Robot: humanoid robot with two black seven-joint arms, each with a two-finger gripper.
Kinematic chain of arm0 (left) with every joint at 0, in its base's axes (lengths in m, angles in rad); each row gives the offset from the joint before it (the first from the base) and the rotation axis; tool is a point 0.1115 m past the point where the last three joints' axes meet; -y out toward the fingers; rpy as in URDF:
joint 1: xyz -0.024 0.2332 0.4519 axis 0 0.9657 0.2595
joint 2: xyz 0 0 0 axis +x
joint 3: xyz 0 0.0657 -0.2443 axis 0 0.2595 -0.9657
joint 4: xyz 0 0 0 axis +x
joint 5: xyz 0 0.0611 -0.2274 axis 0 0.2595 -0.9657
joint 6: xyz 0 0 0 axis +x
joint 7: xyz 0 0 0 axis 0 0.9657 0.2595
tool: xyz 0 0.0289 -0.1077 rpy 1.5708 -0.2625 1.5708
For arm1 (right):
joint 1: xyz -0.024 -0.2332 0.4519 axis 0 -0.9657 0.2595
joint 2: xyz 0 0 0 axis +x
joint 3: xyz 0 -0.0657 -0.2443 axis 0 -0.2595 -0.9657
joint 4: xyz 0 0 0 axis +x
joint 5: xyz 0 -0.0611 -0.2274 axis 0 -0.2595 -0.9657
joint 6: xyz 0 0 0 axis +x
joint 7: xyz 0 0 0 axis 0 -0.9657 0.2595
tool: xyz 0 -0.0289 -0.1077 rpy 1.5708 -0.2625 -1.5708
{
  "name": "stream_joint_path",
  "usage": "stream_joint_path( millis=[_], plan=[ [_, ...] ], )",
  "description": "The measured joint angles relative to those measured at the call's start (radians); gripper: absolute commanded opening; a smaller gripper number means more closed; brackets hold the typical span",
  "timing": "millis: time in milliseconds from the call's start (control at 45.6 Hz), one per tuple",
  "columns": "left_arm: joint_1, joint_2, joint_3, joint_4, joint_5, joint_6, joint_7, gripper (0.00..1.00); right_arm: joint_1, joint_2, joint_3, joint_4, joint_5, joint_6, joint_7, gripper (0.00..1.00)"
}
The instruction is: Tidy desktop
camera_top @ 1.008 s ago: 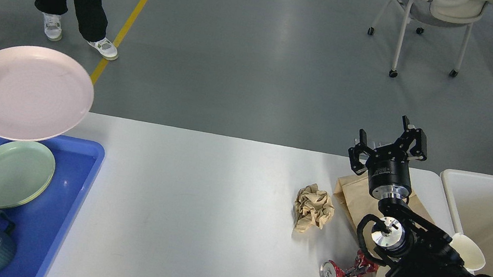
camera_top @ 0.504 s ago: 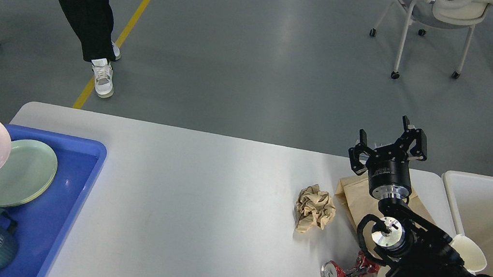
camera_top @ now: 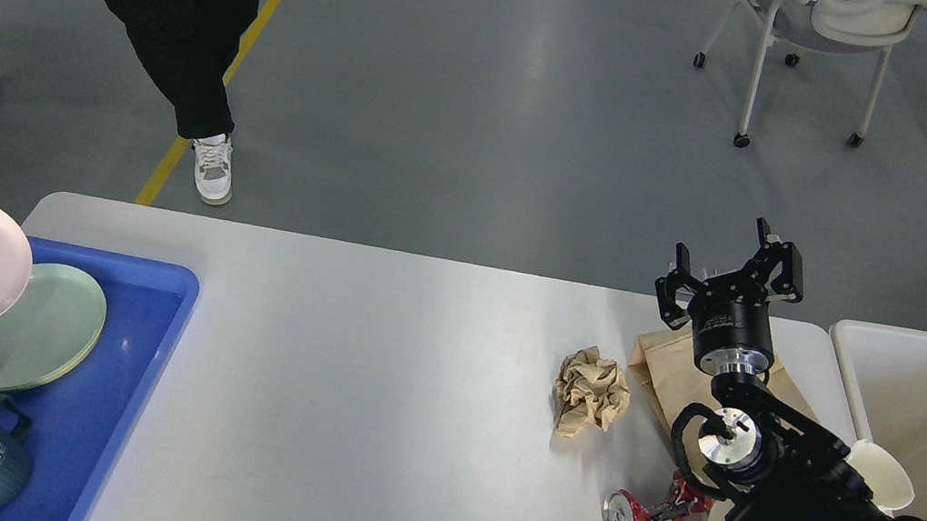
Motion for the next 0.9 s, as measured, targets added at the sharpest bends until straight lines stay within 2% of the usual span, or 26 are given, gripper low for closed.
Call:
stream_joint_path(
  millis=[131,285,416,898],
  plan=[
    [0.052,-0.022,-0.001,0.001,-0.030,0.065,-0.010,0.00,0.000,0.000,0.000,0.000,0.000,0.000,0.000,1.00],
    [0.115,-0.058,-0.002,0.001,-0.072,0.145,-0.059,0.00,0.000,0.000,0.000,-0.001,0.000,0.000,0.000,1.00],
    [0.138,-0.092,-0.002,0.000,-0.138,0.214,-0.080,0.00,0.000,0.000,0.000,-0.001,0.000,0.000,0.000,1.00],
    [0.142,-0.163,-0.013,-0.002,-0.226,0.235,-0.083,0.00,0.000,-0.001,0.000,0.000,0.000,0.000,0.000,1.00]
  ],
)
